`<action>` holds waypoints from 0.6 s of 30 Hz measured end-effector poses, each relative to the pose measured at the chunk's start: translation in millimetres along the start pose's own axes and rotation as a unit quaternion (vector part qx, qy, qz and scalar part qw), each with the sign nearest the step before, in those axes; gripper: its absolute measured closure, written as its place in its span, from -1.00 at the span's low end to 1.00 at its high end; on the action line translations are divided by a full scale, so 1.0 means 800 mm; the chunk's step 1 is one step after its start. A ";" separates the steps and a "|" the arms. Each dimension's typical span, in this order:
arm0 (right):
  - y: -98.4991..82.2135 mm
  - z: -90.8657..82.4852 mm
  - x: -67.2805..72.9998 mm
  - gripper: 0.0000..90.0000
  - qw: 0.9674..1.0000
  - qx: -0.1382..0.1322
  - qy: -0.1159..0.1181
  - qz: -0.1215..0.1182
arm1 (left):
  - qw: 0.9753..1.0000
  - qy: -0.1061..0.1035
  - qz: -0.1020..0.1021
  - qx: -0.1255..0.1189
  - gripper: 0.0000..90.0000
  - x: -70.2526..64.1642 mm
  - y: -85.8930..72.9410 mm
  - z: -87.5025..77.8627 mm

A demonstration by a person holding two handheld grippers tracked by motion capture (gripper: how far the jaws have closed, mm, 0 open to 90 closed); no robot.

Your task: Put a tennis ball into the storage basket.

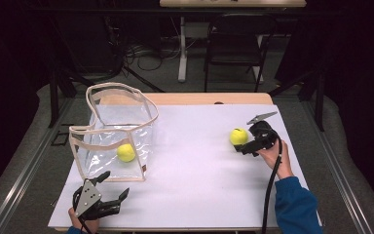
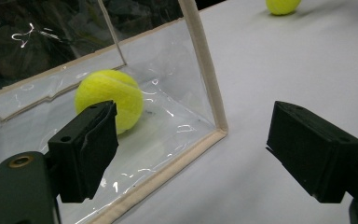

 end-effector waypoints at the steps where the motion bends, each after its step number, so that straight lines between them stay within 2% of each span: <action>1: 0.001 0.001 -0.001 -1.00 1.000 0.001 -0.002 -0.002 | 1.000 0.000 -0.001 -0.002 -0.65 0.000 0.000 -0.001; 18: 0.021 0.030 -0.010 -1.00 1.000 0.025 0.006 0.006 | 1.000 -0.001 -0.001 0.000 -0.65 0.000 0.001 0.001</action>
Point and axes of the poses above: each handheld gripper's, and its own axes: z roughly forward along the jaws, y roughly out of its top, x roughly to its left, the point moved 4 cm from there along z, roughly forward along the jaws, and after that the axes turned 11 degrees about -y, right-handed, at the moved point
